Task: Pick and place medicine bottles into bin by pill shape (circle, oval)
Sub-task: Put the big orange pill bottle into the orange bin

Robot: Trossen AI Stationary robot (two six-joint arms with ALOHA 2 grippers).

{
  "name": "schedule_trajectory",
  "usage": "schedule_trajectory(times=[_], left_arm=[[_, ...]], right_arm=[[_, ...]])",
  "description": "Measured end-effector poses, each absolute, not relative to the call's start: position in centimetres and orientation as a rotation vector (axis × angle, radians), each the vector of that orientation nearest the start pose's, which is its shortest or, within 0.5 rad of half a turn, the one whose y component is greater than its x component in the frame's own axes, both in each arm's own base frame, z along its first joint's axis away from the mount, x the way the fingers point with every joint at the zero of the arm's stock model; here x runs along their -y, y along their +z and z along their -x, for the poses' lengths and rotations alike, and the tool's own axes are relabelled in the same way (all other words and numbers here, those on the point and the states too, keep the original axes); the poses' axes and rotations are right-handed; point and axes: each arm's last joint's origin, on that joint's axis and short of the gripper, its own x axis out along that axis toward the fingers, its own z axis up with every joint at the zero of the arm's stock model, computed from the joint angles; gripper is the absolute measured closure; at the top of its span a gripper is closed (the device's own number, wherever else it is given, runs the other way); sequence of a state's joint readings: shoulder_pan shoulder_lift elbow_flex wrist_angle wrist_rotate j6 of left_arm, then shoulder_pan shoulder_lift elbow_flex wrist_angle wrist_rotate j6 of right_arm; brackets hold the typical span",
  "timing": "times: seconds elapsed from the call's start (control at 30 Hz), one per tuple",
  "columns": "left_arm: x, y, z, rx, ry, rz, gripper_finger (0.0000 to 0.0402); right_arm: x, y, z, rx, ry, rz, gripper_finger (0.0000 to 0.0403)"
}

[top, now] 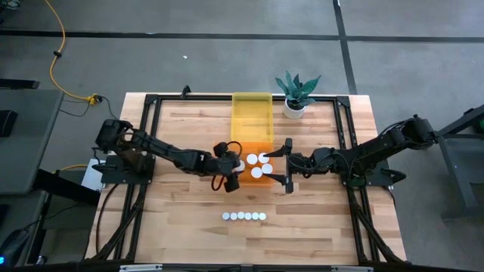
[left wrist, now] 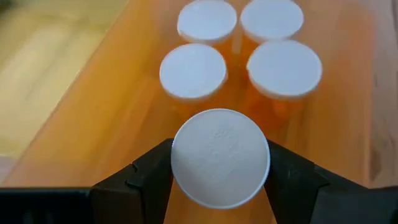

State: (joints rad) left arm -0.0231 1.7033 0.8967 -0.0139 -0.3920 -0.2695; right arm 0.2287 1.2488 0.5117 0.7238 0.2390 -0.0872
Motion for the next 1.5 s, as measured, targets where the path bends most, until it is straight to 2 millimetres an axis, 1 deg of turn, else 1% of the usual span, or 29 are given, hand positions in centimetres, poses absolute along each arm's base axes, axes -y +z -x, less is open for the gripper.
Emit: schedule_trajectory(times=[0.23,0.43,1.1,1.23,1.5], left_arm=[[-1.1,14.9,-33.6,-0.777,0.462,0.110,0.0202],[-1.3,14.9,-33.6,-0.770,0.470,0.115,0.0201],[-1.2,15.2,-33.9,-0.735,0.433,0.107,0.0200],[-1.2,15.2,-33.9,-0.735,0.432,0.107,0.0183],[-0.9,15.2,-33.9,-0.736,0.428,0.103,0.0122]], right_arm=[[-5.1,23.3,-24.9,-0.008,-0.010,0.089,0.0105],[-5.1,23.3,-24.9,-0.008,-0.010,0.089,0.0105],[-5.1,23.3,-24.9,-0.009,-0.010,0.089,0.0105],[-5.1,23.3,-24.9,-0.008,-0.010,0.089,0.0105],[-5.1,23.3,-24.9,-0.008,-0.010,0.089,0.0105]])
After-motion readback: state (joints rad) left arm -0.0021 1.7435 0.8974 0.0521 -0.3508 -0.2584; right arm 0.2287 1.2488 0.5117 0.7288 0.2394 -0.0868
